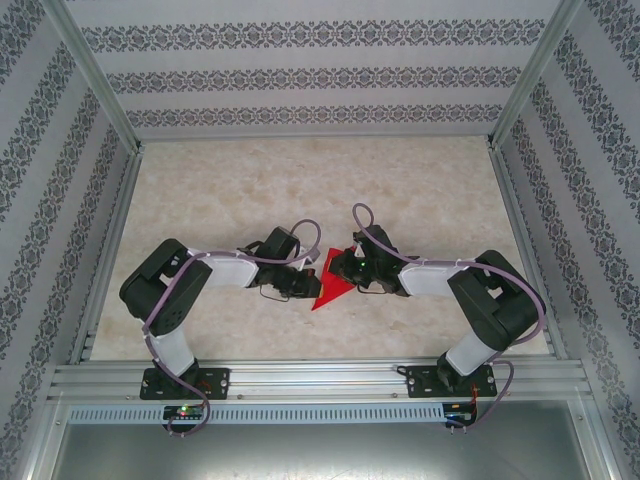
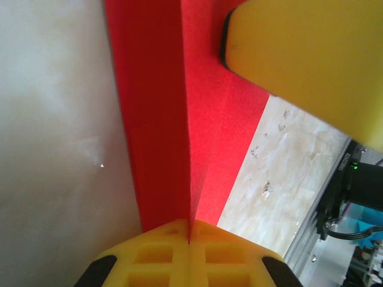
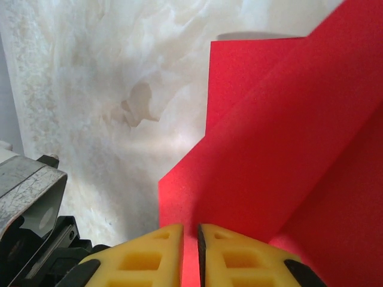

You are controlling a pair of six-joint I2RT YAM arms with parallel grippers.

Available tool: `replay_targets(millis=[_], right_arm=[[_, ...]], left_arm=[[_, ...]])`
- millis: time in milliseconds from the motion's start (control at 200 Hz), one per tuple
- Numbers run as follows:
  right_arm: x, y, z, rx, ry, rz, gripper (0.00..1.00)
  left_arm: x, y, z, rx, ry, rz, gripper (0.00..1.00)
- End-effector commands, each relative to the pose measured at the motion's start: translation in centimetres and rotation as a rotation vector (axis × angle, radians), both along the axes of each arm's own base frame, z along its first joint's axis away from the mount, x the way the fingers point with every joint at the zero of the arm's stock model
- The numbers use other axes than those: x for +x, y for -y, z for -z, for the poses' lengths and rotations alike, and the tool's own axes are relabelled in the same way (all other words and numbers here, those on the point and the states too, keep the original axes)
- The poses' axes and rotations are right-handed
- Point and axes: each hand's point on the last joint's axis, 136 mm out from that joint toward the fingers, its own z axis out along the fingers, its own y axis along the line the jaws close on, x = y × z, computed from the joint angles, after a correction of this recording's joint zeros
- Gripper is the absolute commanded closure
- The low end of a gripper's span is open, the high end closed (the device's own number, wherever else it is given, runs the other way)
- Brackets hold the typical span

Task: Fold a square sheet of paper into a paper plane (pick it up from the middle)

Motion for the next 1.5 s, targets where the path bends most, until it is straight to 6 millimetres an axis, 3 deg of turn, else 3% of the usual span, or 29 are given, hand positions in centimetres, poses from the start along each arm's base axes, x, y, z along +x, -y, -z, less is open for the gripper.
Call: replay_targets(millis=[0,330,589,1049,1264,1494], right_arm=[[0.4,1.0,0.2,-0.017,0.004,0.047,0.84],[-0.4,2.5,-1.7,-0.026,0.043,0.079,0.81],[-1.9,3.3,1.4,-0.079,-0.069,0.084,0.86],[-2.8,4.3,4.9,-0.144,-0.147,0.086,0.87],[-2.4,4.0,3.7,-0.118,-0.105,0.077,0.87],[-1.5,3.0,0.2,-0.041,0.000,0.053,0.86]], left_arm=[[0.6,0.4,-0.4,-0.037,-0.039,0.002,0.96],[1.1,-0.7,-0.1,0.064,0.035,0.027,0.95],[0.7,-0.3,0.5,0.108,0.054,0.066,0.95],[0.1,0.6,0.8,0.143,0.070,0.139,0.94],[0.4,0.4,1.4,0.125,0.002,0.029,0.97],[0.5,0.3,0.9,0.053,-0.049,-0.026,0.98]])
